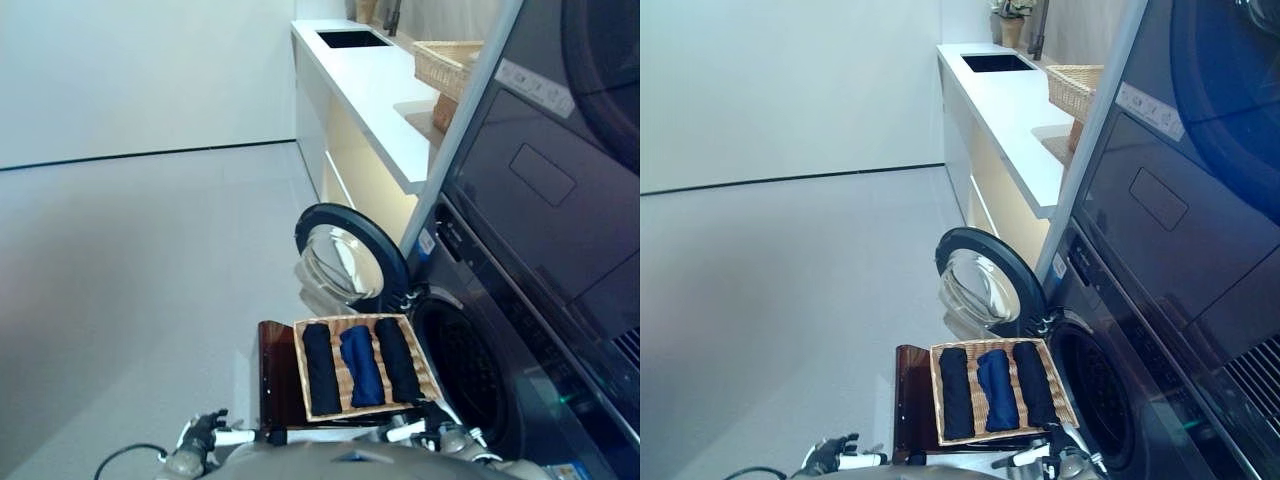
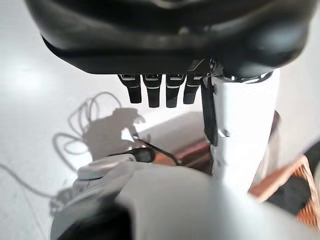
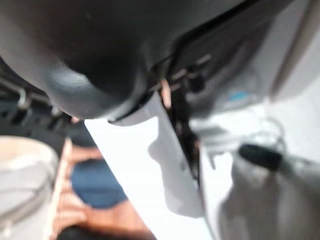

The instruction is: Pick up the clothes and place them into the washing machine

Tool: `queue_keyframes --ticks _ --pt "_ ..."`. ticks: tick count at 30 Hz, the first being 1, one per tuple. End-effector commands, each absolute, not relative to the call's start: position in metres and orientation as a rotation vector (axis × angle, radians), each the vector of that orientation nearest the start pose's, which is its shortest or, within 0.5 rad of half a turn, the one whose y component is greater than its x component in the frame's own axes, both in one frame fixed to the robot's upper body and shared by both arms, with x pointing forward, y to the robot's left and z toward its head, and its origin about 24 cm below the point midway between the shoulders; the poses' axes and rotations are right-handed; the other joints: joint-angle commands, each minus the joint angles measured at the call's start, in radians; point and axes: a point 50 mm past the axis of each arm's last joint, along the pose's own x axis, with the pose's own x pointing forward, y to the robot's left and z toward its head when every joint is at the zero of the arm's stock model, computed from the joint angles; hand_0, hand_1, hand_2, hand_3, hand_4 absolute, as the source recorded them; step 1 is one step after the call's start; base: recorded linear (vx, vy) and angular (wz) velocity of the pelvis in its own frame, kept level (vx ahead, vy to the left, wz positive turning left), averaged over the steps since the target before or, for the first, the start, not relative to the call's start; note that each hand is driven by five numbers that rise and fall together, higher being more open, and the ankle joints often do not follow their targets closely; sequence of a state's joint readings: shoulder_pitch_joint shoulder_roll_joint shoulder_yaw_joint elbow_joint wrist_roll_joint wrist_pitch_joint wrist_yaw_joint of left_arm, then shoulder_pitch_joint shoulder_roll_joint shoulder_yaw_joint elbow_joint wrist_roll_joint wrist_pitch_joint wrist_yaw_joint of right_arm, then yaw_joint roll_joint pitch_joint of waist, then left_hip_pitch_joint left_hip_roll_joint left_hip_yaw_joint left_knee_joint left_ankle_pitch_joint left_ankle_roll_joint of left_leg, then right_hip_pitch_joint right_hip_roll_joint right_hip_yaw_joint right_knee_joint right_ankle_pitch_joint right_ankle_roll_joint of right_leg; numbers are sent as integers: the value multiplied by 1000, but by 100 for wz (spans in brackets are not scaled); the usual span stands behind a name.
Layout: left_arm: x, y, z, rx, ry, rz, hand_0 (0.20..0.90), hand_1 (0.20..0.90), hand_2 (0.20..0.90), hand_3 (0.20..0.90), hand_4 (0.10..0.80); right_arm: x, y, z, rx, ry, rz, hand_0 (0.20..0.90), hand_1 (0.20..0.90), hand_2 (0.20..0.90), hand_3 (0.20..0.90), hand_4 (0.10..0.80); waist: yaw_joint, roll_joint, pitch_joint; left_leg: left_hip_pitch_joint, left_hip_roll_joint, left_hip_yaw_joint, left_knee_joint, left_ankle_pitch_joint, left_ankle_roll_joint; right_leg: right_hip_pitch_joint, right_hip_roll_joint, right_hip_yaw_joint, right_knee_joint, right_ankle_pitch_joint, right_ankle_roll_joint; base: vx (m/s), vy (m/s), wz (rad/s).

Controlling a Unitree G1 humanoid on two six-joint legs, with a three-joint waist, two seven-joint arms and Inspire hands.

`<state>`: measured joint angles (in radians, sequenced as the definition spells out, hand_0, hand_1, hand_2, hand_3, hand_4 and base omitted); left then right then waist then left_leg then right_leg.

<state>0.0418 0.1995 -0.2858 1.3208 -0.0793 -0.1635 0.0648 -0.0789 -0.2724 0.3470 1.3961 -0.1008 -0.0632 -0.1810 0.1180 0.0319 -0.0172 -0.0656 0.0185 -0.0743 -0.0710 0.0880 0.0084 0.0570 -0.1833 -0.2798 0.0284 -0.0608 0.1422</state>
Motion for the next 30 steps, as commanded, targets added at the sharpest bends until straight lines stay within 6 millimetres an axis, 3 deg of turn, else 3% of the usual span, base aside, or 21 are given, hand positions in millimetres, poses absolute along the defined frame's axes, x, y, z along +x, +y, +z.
queue_keyframes --ticks 1,3,4,6,7,9,13,14,15,17,18,22,30 --pt "89 211 -164 320 1115 -34 900 900 900 900 800 137 -266 -139 -733 1065 -72 900 900 900 900 800 26 -24 17 -24 -36 -41 64 -76 -39 -28 -24 -32 -39 87 -7 -158 -34 16" --pt "94 208 -163 309 1093 -30 900 900 900 900 800 146 -270 -135 -737 1039 -97 900 900 900 900 800 25 -17 36 -58 -40 -47 76 -74 -41 -51 -28 -33 -30 86 -9 -229 -15 7" --pt "111 205 -159 287 1030 -5 900 900 900 900 800 173 -279 -120 -730 959 -170 900 900 900 900 800 22 -1 99 -137 -48 -53 105 -65 -41 -126 -36 -24 -6 92 -12 -388 -1 5" --pt "127 201 -154 268 976 2 900 900 900 900 800 204 -284 -102 -738 868 -218 900 900 900 900 800 22 14 152 -233 -54 -54 159 -57 -42 -222 -47 -12 40 96 -19 -376 16 2" --pt "128 201 -154 267 975 2 900 900 900 900 800 204 -284 -101 -738 867 -218 900 900 900 900 800 23 14 149 -240 -54 -53 164 -58 -41 -230 -47 -10 44 95 -19 -200 46 -6" --pt "137 199 -150 244 925 26 900 900 900 900 800 233 -294 -78 -761 778 -291 900 900 900 900 800 30 33 191 -298 -60 -50 181 -49 -38 -291 -54 0 74 98 -24 -114 62 0" --pt "142 197 -146 219 879 48 900 900 900 900 800 269 -308 -42 -807 670 -388 900 900 900 900 800 40 54 236 -346 -68 -30 191 -42 -37 -350 -60 30 101 100 -24 -36 81 -7" --pt "142 197 -146 219 878 48 900 900 900 900 800 269 -308 -41 -807 669 -388 900 900 900 900 800 41 53 238 -345 -67 -28 194 -46 -37 -351 -60 32 105 96 -24 -15 95 -20" --pt "147 196 -143 214 848 54 900 900 900 900 800 282 -315 -24 -840 618 -433 900 900 900 900 800 45 59 249 -361 -72 -20 196 -46 -37 -369 -62 43 110 98 -23 -8 80 -18" --pt "150 195 -141 211 833 59 900 900 900 900 800 288 -318 -15 -863 602 -453 900 900 900 900 800 49 63 260 -371 -75 -15 201 -45 -36 -380 -65 47 114 100 -23 -15 75 -14" --pt "158 192 -137 202 798 64 900 900 900 900 800 300 -327 6 -896 552 -507 900 900 900 900 800 54 69 275 -389 -80 -5 207 -47 -37 -393 -69 53 112 105 -21 -2 60 -12" --pt "172 188 -129 177 731 63 900 900 900 900 800 313 -342 37 -960 498 -580 900 900 900 900 800 61 79 298 -425 -88 2 232 -51 -40 -422 -75 67 116 114 -24 -2 57 -4" --pt "193 176 -113 125 613 76 900 900 900 900 800 319 -363 73 -1088 463 -687 900 900 900 900 800 78 94 332 -501 -104 14 267 -55 -43 -485 -82 71 132 120 -28 -21 37 -3"
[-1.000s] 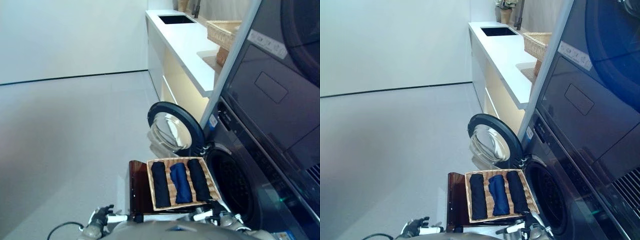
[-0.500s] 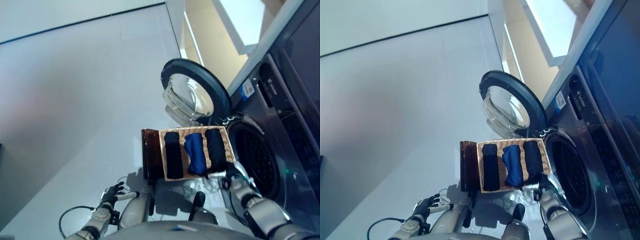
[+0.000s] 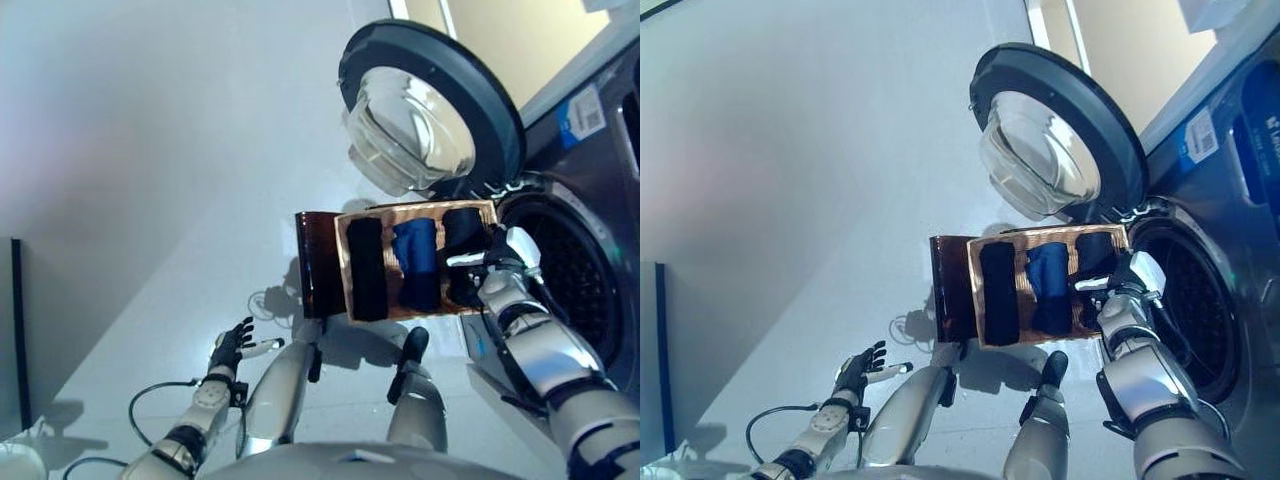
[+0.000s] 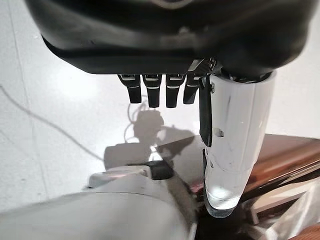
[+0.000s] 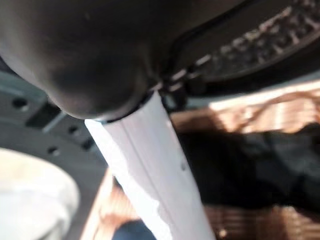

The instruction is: Pick up the clothes and place them into the washing machine

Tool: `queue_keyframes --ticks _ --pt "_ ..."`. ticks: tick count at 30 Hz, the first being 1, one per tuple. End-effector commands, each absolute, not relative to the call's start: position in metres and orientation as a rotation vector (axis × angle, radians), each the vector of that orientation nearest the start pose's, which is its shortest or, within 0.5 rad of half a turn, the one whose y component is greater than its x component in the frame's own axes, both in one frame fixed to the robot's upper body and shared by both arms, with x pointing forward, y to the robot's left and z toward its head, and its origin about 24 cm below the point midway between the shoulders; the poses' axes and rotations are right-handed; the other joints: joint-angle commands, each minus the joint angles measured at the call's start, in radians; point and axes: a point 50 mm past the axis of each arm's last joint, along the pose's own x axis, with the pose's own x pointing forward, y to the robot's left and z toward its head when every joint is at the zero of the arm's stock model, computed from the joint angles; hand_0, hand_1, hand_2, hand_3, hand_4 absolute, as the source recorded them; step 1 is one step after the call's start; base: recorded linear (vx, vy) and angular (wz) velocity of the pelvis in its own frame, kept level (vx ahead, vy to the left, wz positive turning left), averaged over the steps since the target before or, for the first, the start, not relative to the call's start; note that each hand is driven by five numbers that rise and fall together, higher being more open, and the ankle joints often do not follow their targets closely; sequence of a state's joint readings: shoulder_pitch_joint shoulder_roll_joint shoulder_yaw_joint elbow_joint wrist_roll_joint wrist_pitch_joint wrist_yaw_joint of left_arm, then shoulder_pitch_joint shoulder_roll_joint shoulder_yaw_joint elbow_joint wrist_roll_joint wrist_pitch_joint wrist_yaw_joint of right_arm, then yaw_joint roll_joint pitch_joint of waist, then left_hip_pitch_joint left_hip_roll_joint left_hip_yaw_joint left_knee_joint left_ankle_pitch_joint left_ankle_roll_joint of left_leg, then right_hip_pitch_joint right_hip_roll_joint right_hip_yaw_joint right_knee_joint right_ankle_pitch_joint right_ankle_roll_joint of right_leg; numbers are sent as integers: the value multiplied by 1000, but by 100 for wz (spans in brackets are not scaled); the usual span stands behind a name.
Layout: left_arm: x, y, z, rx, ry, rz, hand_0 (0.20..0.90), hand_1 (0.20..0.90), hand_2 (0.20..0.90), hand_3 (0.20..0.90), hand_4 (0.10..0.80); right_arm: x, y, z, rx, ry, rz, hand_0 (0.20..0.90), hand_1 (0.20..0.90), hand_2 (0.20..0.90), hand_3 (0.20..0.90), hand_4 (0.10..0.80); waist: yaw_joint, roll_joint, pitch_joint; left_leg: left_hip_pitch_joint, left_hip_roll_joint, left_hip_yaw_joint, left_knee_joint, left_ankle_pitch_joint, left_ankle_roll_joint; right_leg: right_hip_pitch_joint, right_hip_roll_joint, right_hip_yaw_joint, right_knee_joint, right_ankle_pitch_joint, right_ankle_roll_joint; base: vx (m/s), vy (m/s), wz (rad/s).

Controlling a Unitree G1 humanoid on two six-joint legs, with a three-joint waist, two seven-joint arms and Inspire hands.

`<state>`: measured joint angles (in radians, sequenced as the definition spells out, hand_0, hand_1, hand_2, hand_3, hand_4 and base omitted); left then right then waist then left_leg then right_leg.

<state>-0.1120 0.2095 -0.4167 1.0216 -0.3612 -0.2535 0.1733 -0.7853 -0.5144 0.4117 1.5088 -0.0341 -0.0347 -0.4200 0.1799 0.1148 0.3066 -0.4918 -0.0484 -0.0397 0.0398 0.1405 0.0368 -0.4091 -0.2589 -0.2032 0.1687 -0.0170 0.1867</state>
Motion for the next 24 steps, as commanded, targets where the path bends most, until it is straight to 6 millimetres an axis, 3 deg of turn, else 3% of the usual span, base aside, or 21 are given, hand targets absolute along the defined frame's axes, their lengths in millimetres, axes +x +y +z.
queue_keyframes --ticks 1,4,11,12,19,24 --pt "196 175 -111 115 592 82 900 900 900 900 800 319 -367 79 -1105 458 -707 900 900 900 900 800 19 14 14 -86 -39 -21 161 -108 -72 -29 -8 -4 -3 75 -73 -29 33 5" --pt "200 177 -107 116 570 102 900 900 900 900 800 321 -372 91 -1146 433 -734 900 900 900 900 800 20 16 35 -125 -44 -18 181 -108 -72 -66 -9 1 17 74 -78 -21 20 3" --pt "211 177 -97 119 505 140 900 900 900 900 800 319 -375 94 -1185 426 -767 900 900 900 900 800 25 15 47 -207 -51 -11 230 -122 -71 -148 -12 10 62 63 -90 12 -1 0" --pt "212 176 -95 112 491 144 900 900 900 900 800 317 -377 93 -1198 432 -772 900 900 900 900 800 27 13 44 -208 -50 -16 243 -159 -75 -149 -10 19 78 32 -83 90 -12 0" --pt "220 173 -85 85 428 147 900 900 900 900 800 317 -379 97 -1230 420 -790 900 900 900 900 800 33 21 53 -262 -53 -18 268 -163 -74 -201 -16 22 106 22 -88 13 -3 0" --pt "219 169 -82 65 408 132 900 900 900 900 800 315 -389 112 -1275 416 -833 900 900 900 900 800 39 33 52 -298 -61 -17 276 -166 -72 -241 -21 26 122 17 -93 13 25 5"
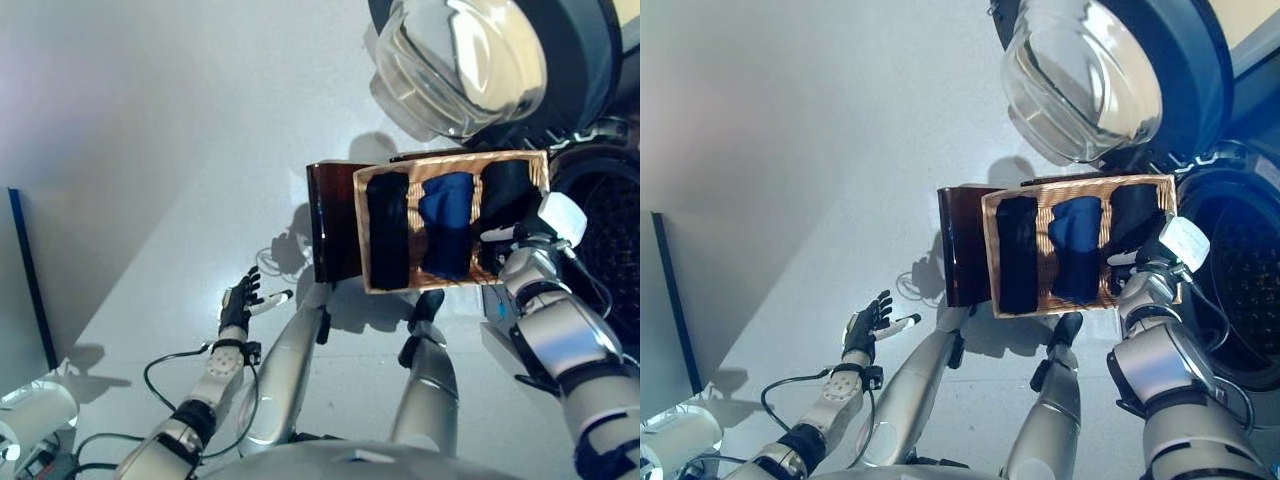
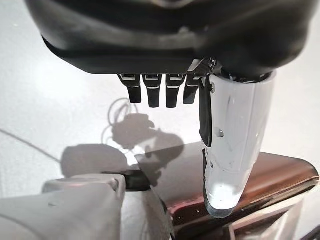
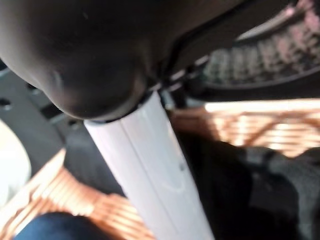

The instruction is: Pick up the clothes and place them into the washing machine

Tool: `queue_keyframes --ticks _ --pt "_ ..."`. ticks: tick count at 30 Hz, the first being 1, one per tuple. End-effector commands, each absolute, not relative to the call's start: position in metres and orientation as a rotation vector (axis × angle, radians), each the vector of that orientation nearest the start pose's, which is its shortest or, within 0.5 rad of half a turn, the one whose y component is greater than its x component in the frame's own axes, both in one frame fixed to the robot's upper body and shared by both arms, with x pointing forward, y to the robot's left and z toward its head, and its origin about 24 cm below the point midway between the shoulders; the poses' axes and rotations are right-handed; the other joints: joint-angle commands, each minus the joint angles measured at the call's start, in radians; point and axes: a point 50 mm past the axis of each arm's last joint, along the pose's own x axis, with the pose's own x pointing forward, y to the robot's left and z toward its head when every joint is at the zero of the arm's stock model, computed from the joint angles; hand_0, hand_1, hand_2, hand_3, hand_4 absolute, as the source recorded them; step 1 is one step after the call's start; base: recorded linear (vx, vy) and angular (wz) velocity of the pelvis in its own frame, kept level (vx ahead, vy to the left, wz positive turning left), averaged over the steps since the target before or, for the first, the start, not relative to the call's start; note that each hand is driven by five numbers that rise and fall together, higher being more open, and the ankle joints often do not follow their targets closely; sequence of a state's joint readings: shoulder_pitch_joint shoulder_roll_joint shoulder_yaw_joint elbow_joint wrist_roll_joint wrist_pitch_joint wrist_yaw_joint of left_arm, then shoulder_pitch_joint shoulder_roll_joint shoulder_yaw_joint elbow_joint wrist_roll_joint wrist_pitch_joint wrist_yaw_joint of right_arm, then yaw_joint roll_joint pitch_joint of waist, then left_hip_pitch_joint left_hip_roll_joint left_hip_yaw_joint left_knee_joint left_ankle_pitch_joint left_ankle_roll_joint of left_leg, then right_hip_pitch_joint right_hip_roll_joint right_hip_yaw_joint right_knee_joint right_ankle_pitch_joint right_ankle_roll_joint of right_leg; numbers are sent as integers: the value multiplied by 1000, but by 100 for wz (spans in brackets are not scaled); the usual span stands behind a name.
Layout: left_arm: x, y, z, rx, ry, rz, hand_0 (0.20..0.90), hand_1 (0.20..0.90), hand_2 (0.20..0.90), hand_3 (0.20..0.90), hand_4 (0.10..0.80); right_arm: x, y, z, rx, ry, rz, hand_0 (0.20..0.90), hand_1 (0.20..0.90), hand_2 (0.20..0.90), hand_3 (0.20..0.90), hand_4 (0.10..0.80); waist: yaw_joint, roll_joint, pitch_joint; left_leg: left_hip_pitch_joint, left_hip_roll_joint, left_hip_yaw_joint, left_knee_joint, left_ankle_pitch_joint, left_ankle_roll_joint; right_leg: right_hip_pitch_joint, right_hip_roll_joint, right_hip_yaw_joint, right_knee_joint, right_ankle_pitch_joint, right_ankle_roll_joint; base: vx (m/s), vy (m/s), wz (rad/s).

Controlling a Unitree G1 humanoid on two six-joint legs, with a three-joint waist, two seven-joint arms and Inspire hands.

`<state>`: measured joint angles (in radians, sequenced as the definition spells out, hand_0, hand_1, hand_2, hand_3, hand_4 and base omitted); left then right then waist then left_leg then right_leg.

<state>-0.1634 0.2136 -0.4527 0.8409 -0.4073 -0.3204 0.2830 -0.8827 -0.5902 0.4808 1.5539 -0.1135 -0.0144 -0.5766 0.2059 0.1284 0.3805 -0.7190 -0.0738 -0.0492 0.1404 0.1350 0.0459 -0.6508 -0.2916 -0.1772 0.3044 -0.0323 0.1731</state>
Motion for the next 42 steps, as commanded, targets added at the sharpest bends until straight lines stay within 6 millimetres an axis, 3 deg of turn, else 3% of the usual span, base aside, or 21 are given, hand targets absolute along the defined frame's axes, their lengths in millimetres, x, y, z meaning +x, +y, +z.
queue_keyframes --ticks 1,9,10,11,12,20,25,26,27,28,34,42 --pt "218 169 -82 60 409 133 900 900 900 900 800 314 -391 114 -1281 417 -841 900 900 900 900 800 14 21 -22 -75 -36 -7 175 -159 -81 -1 11 0 -15 33 -79 27 40 3" --pt "219 172 -83 66 420 161 900 900 900 900 800 327 -385 139 -1358 327 -854 900 900 900 900 800 -5 27 -12 -123 -39 4 193 -160 -78 -63 12 25 15 25 -85 7 27 1" --pt "218 173 -84 64 428 171 900 900 900 900 800 330 -383 143 -1358 311 -855 746 746 746 746 690 -7 27 -11 -129 -40 4 195 -159 -77 -72 13 28 21 23 -86 0 0 0" --pt "217 174 -85 61 434 177 900 900 900 900 800 332 -381 144 -1363 304 -850 546 546 546 546 547 -9 27 -11 -133 -41 4 197 -160 -77 -79 13 28 25 23 -86 0 0 0" --pt "218 174 -85 57 431 179 900 900 900 900 800 334 -380 147 -1373 294 -850 518 518 518 518 527 -11 29 -12 -137 -42 3 198 -160 -77 -87 13 30 28 22 -86 0 0 0" --pt "221 183 -83 37 429 237 900 900 900 900 800 355 -351 152 -1357 203 -786 571 571 571 571 565 -29 26 -2 -177 -44 1 215 -157 -75 -136 15 44 76 9 -89 -2 9 0" --pt "219 189 -85 23 446 277 900 900 900 900 800 375 -316 151 -1331 127 -703 724 724 724 724 675 -41 20 12 -229 -50 -7 280 -173 -70 -192 20 48 170 -26 -95 -33 -3 2" --pt "219 189 -85 23 445 278 900 900 900 900 800 375 -316 151 -1331 127 -703 612 612 612 612 594 -42 20 11 -230 -51 -7 281 -173 -70 -193 20 49 171 -26 -95 -27 -11 8" --pt "218 193 -87 23 459 298 900 900 900 900 800 378 -308 150 -1327 112 -681 431 431 431 431 465 -45 17 14 -245 -53 -8 304 -179 -71 -207 18 47 199 -35 -96 -19 -9 11" --pt "218 195 -88 20 462 306 900 900 900 900 800 379 -305 148 -1322 108 -671 200 200 200 200 300 -47 16 13 -249 -52 -8 305 -180 -72 -209 18 47 200 -35 -95 -20 -10 9" --pt "214 201 -92 14 487 342 900 900 900 900 800 386 -289 147 -1303 72 -623 200 200 200 200 300 -50 1 11 -228 -44 -9 283 -167 -76 -194 22 34 191 -34 -93 1 -5 3" --pt "211 201 -93 2 490 339 900 900 900 900 800 381 -295 138 -1269 95 -619 200 200 200 200 300 -55 -22 -6 -144 -30 -12 206 -143 -79 -117 30 25 126 -14 -88 3 -2 -1"
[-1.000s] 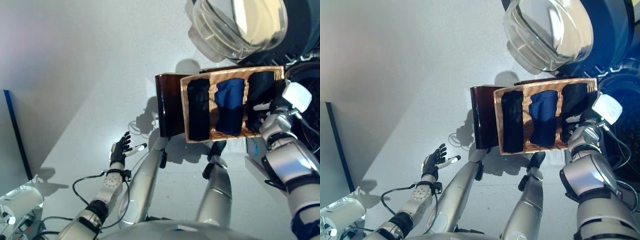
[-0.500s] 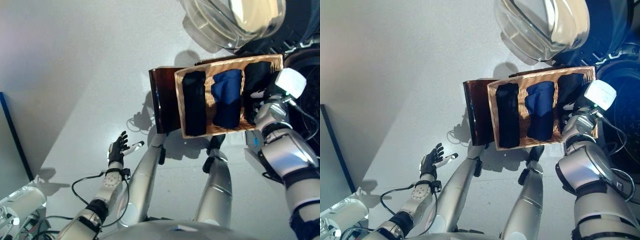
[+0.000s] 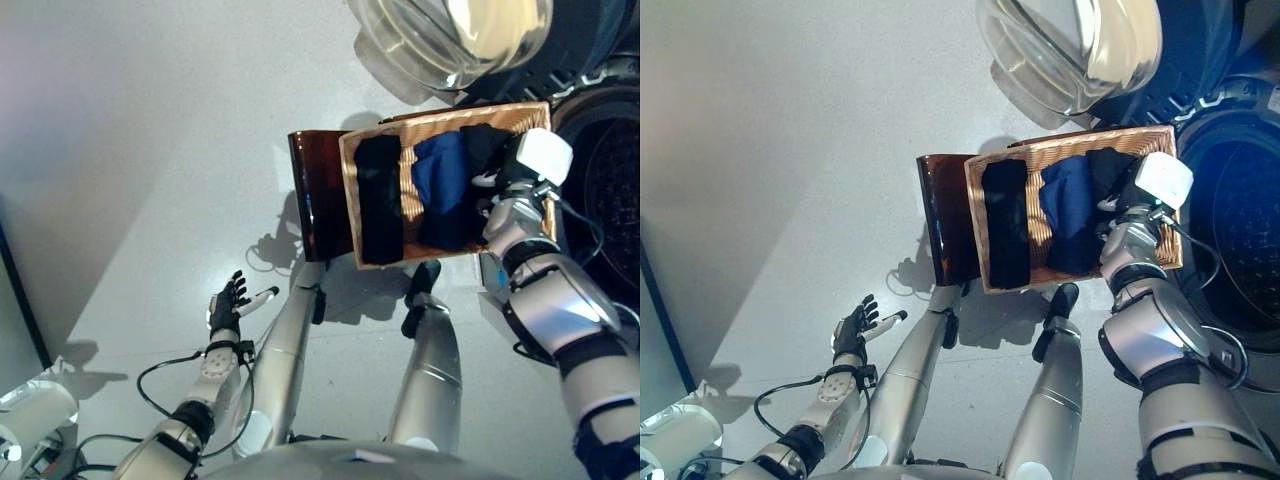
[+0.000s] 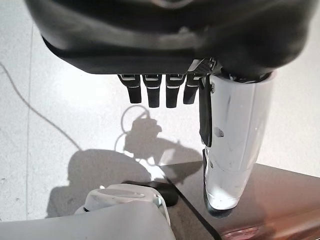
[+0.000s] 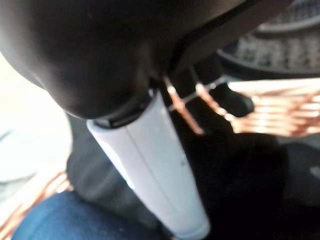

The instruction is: Pick up the clothes and place them into the washing machine

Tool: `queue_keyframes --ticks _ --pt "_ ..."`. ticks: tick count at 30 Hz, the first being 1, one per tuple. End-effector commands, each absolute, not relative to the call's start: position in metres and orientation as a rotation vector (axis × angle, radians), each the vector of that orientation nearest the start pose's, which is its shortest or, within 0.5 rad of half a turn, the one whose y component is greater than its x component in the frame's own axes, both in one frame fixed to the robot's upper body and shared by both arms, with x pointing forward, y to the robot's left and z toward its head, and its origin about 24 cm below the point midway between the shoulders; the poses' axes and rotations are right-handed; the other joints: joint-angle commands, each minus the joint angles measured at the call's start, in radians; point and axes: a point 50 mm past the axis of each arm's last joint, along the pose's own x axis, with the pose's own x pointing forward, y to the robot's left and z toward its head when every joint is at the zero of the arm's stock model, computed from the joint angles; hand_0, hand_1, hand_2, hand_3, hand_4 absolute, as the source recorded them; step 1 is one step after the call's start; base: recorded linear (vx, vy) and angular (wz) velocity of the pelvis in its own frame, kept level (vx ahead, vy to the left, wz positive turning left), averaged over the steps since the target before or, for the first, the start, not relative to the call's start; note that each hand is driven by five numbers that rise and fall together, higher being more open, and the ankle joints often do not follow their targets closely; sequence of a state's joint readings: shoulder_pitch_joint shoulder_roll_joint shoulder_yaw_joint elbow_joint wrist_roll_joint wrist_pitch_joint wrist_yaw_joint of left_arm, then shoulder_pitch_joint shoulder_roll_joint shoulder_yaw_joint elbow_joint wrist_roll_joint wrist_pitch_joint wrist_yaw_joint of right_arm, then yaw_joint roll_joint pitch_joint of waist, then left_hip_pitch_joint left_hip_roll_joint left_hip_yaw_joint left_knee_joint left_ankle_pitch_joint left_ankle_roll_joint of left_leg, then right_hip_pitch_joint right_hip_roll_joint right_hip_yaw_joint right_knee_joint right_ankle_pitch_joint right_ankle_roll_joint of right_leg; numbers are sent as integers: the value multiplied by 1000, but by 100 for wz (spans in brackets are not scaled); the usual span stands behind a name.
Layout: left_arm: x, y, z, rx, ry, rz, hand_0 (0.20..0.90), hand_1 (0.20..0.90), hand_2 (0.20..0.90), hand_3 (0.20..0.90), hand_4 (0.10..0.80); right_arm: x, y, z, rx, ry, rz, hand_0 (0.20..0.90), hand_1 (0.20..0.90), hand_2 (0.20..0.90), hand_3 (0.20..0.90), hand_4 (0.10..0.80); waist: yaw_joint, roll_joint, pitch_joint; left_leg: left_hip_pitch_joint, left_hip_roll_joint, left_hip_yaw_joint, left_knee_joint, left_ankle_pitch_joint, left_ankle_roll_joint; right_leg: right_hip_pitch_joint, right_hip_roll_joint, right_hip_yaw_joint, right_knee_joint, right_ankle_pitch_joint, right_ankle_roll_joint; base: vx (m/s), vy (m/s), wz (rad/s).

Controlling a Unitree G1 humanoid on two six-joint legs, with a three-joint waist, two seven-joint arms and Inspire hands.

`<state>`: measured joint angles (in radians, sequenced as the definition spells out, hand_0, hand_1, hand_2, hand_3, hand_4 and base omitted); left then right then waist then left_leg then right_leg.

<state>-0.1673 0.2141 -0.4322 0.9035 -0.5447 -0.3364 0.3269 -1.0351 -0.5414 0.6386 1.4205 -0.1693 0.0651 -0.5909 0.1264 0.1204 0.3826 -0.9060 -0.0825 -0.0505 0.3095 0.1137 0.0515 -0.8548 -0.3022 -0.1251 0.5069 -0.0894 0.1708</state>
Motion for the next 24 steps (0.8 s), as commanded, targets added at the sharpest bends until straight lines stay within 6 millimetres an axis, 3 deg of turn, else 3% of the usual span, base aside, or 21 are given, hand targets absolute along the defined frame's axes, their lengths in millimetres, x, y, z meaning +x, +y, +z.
queue_keyframes --ticks 1,7,9,10,17,20,24 --pt "211 202 -94 8 496 337 900 900 900 900 800 380 -296 135 -1262 103 -620 200 200 200 200 300 24 -16 -9 55 -21 -8 34 -121 -85 100 42 -29 -84 45 -85 27 -17 -8" --pt "206 206 -100 24 534 351 900 900 900 900 800 377 -290 120 -1174 112 -587 200 200 200 200 300 13 -38 -22 134 -10 -3 -2 -114 -85 181 50 -29 -140 65 -80 34 -26 -8" --pt "201 208 -104 39 558 352 900 900 900 900 800 370 -293 105 -1136 145 -582 200 200 200 200 300 12 -49 -33 190 -6 0 -25 -112 -84 241 54 -35 -181 78 -76 4 -30 -9" --pt "201 209 -104 43 556 354 900 900 900 900 800 370 -294 106 -1113 140 -588 200 200 200 200 300 12 -51 -33 196 -5 6 -40 -76 -78 253 55 -44 -207 116 -82 -58 -2 -11" --pt "193 211 -109 72 590 343 900 900 900 900 800 358 -299 85 -951 175 -600 200 200 200 200 300 5 -80 -61 297 8 7 -95 -66 -80 365 54 -53 -295 146 -67 32 -39 -7" --pt "192 211 -112 80 612 345 900 900 900 900 800 344 -304 64 -661 210 -667 200 200 200 200 300 -4 -95 -75 337 11 9 -108 -67 -79 413 56 -59 -330 158 -64 33 -54 -2" --pt "189 215 -113 98 614 342 900 900 900 900 800 330 -315 49 -315 231 -784 200 200 200 200 300 -4 -96 -81 363 14 8 -114 -71 -79 446 56 -62 -352 162 -61 11 -40 -1"
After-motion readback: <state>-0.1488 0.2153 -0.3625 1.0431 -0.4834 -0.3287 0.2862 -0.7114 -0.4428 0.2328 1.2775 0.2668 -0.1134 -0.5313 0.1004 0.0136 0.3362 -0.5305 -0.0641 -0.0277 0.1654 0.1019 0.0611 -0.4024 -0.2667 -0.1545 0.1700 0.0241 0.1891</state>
